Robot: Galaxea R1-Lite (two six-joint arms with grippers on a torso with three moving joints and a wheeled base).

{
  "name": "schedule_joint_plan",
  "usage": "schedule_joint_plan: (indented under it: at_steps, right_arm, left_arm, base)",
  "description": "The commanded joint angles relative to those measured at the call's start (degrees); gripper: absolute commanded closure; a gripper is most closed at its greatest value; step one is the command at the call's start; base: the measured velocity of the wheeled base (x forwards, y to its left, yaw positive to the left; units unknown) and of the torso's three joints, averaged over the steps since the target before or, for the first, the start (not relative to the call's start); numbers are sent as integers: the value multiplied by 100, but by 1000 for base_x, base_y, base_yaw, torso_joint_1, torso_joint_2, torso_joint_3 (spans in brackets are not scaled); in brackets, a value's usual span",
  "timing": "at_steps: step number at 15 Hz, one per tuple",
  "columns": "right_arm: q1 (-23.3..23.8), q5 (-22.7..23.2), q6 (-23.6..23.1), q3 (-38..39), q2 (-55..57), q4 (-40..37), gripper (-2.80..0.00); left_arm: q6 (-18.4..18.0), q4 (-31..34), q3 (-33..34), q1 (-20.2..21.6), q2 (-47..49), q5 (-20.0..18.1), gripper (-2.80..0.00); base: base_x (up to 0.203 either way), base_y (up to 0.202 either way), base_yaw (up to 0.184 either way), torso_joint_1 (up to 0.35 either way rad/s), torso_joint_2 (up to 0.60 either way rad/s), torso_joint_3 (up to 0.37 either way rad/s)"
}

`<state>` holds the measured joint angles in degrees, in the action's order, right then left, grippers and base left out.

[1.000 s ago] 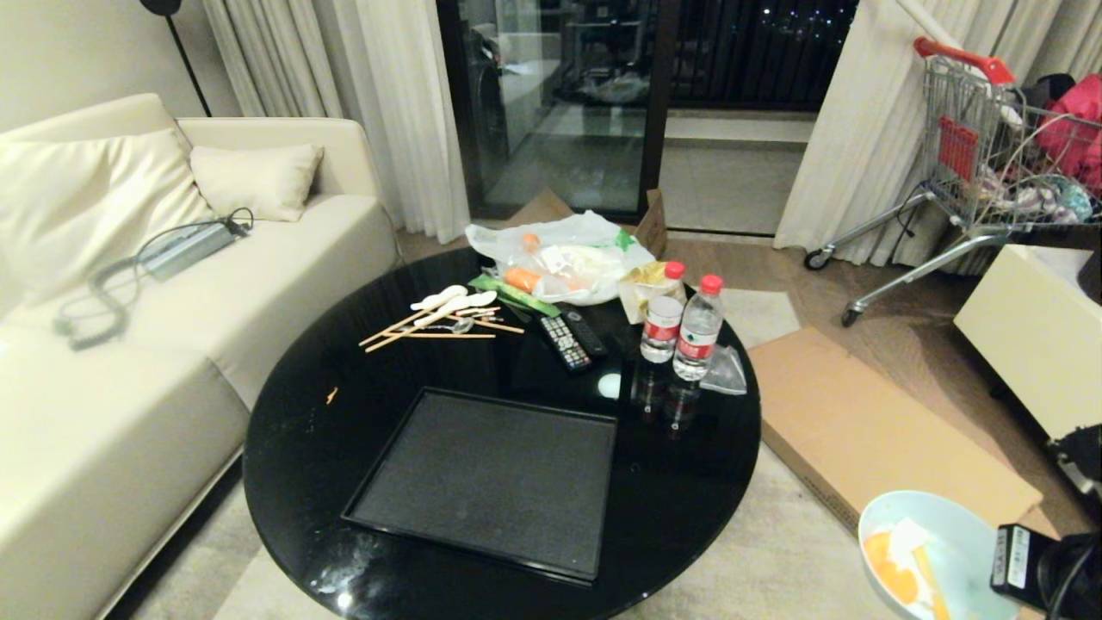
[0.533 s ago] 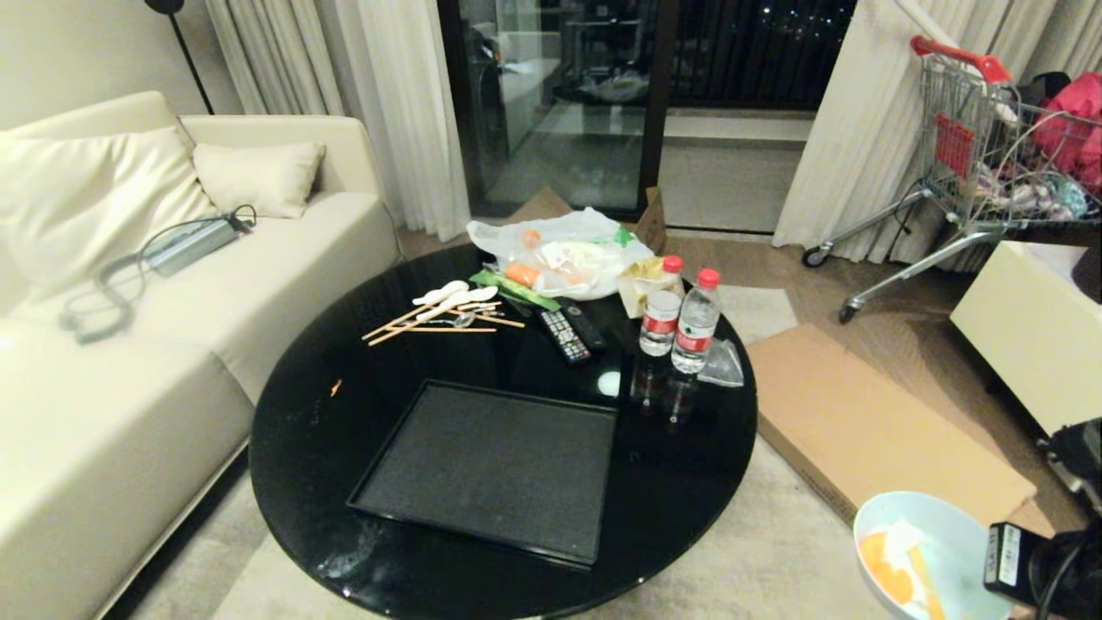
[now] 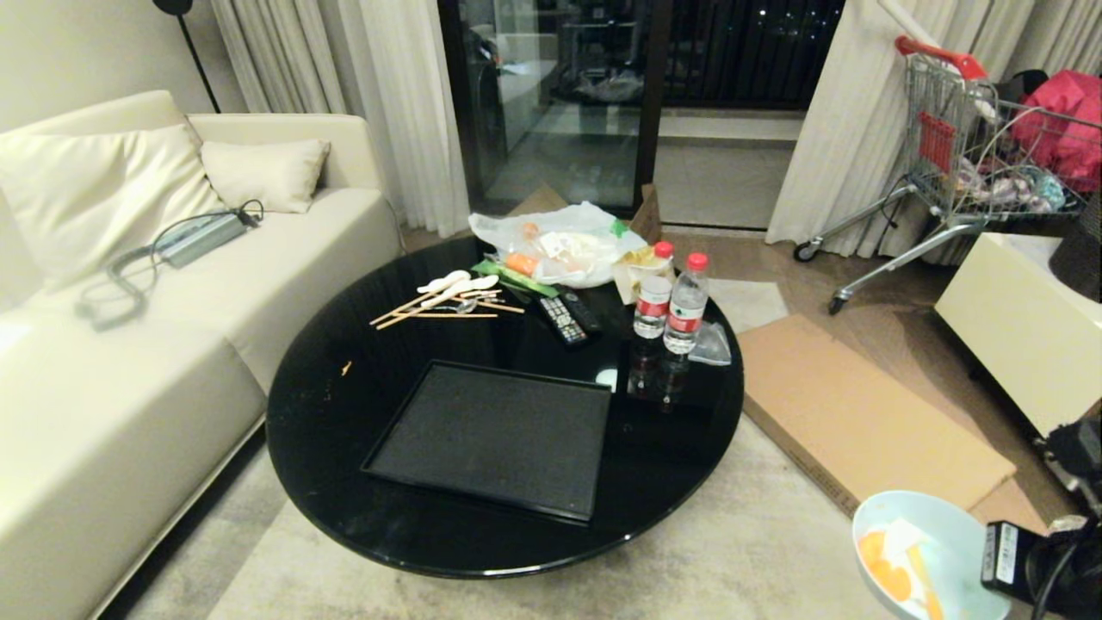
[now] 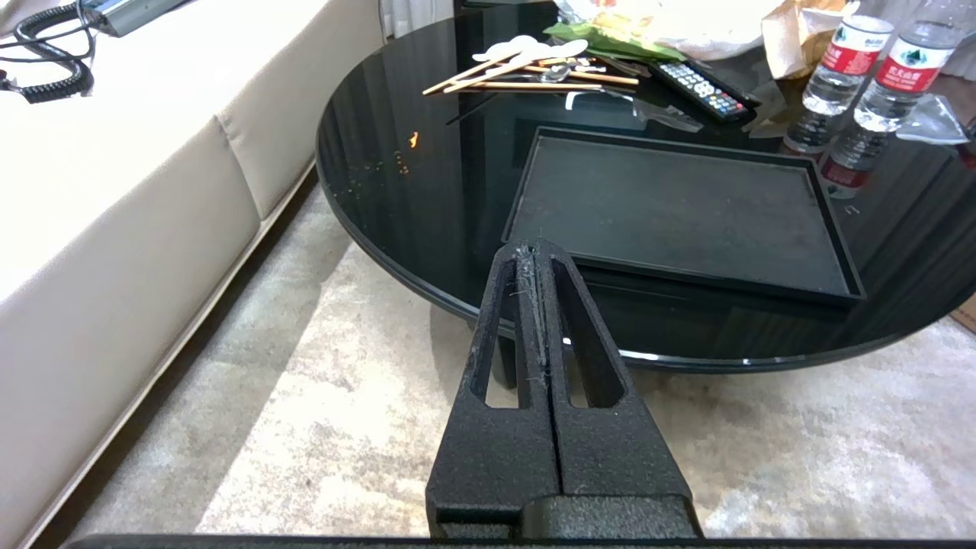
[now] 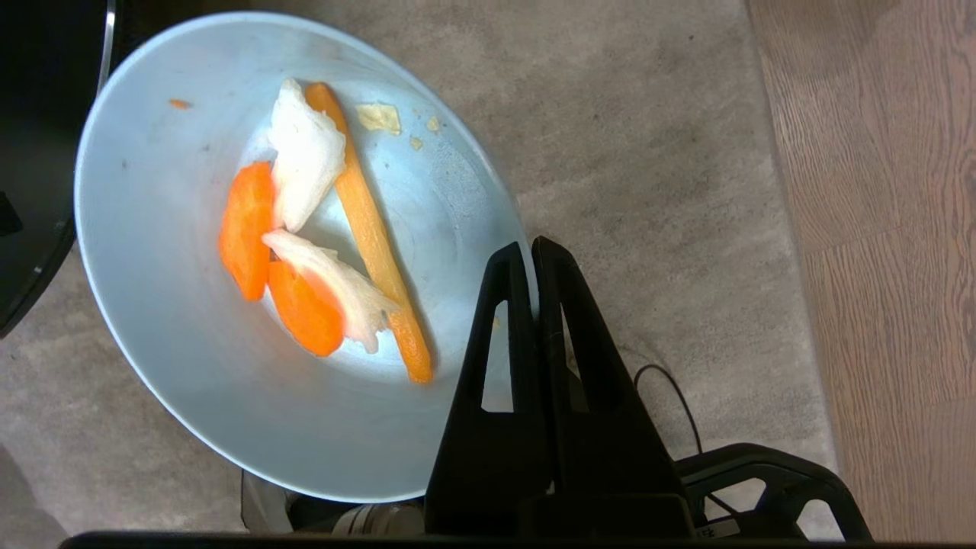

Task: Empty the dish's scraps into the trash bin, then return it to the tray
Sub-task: Move the bowl over the trash can

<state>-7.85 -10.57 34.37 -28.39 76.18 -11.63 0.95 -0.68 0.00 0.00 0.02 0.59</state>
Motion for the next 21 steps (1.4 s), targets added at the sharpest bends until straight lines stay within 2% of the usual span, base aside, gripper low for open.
schedule_joint_plan:
  at_steps: [1,8,19,21]
  right_arm:
    - [2,-7,18,-61,11,-12,0]
    - [3,-16,-26,-325,-33,-15,0]
    - [46,-105,15,-237,-60,-58,0]
    - [73,-165,9,-260,-94,-41,0]
  left_arm:
    - [2,-2,0,0,-2,3,0]
    - [2,-2,0,0,-2,3,0]
    - [2,-2,0,0,-2,3,0]
    - [2,-2,0,0,-2,3,0]
  base:
    - [0,0,0,0,0,0]
    - [0,0,0,0,0,0]
    - [0,0,0,0,0,0]
    - [4,2,-103,2,2,3]
